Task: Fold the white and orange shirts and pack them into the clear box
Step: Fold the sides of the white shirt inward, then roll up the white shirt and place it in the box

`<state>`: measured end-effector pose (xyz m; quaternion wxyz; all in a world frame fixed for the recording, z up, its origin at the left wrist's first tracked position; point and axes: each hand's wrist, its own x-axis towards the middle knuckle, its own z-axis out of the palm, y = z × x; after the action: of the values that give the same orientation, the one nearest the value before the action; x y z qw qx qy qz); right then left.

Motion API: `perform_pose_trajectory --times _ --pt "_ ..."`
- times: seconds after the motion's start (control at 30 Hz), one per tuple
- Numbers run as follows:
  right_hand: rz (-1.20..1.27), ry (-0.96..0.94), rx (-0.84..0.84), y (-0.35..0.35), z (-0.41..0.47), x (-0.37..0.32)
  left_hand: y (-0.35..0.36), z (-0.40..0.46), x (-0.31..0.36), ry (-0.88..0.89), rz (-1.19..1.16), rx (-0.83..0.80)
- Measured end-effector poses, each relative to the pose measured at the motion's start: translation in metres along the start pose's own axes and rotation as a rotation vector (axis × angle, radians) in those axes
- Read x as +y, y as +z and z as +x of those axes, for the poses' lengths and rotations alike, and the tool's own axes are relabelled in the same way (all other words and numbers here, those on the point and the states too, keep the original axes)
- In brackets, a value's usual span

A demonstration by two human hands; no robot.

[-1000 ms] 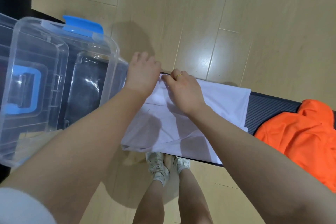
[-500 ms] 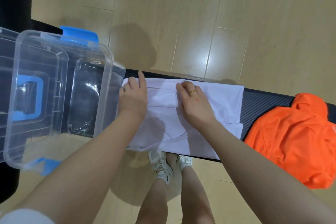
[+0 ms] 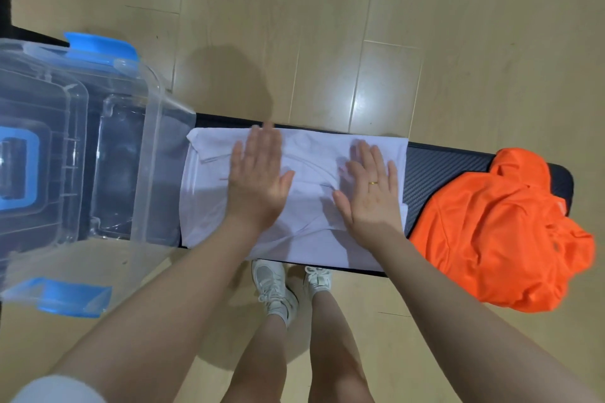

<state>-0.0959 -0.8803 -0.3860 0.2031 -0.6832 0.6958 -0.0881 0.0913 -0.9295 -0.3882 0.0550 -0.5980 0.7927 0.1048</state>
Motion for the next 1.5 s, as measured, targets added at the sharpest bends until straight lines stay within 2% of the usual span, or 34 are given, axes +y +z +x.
perform_pose_trajectory --times 0.07,0.17,0.37,0.47,0.53,0.6,0.67,0.7,0.87,1.0,1.07,1.13,1.23,1.3,1.4,1.5 --pt "-0.013 -0.071 0.012 0.003 0.016 -0.012 0.009 0.006 0.013 0.165 0.005 0.001" --pt "-0.061 -0.083 -0.052 0.016 0.031 -0.006 0.025 0.009 0.015 0.264 -0.006 -0.031" --pt "-0.236 0.019 -0.100 0.008 0.016 0.058 0.028 0.006 -0.010 0.217 0.023 -0.051" --pt "-0.228 0.037 -0.102 -0.009 0.013 0.055 0.018 -0.013 -0.017 0.235 -0.004 -0.085" --pt "-0.138 -0.082 -0.111 -0.016 0.005 0.039 0.011 -0.040 -0.023 0.287 -0.035 -0.107" --pt "-0.078 -0.308 -0.181 -0.018 -0.010 0.024 0.007 -0.074 -0.030 0.335 -0.082 -0.104" --pt "-0.154 -0.449 -0.270 -0.011 -0.028 0.016 0.006 -0.106 -0.035 0.320 -0.055 -0.129" --pt "-0.208 -0.448 -0.295 -0.007 -0.035 0.015 0.008 -0.118 -0.037 0.295 -0.036 -0.140" --pt "-0.331 -0.330 -0.199 -0.002 -0.029 0.006 0.019 -0.132 -0.046 0.058 -0.088 -0.168" --pt "-0.240 -0.006 -0.302 -0.012 -0.012 -0.015 0.015 -0.127 -0.056 0.075 -0.060 -0.026" --pt "-0.236 0.139 -0.264 -0.009 -0.008 -0.019 0.019 -0.126 -0.061 0.057 -0.067 0.016" --pt "-0.270 0.163 -0.181 -0.007 -0.011 -0.029 0.021 -0.126 -0.062 0.023 -0.069 -0.014" --pt "-0.279 -0.086 -0.002 0.007 -0.021 -0.052 0.017 -0.127 -0.057 -0.002 -0.105 -0.148" --pt "-0.251 -0.304 -0.002 0.019 -0.031 -0.070 0.021 -0.127 -0.057 0.003 -0.068 -0.222" --pt "-0.286 -0.551 -0.075 0.037 -0.043 -0.091 0.032 -0.131 -0.059 0.066 0.043 -0.087" --pt "-0.349 -0.656 -0.199 0.048 -0.046 -0.102 0.052 -0.140 -0.066 0.054 -0.004 0.104"
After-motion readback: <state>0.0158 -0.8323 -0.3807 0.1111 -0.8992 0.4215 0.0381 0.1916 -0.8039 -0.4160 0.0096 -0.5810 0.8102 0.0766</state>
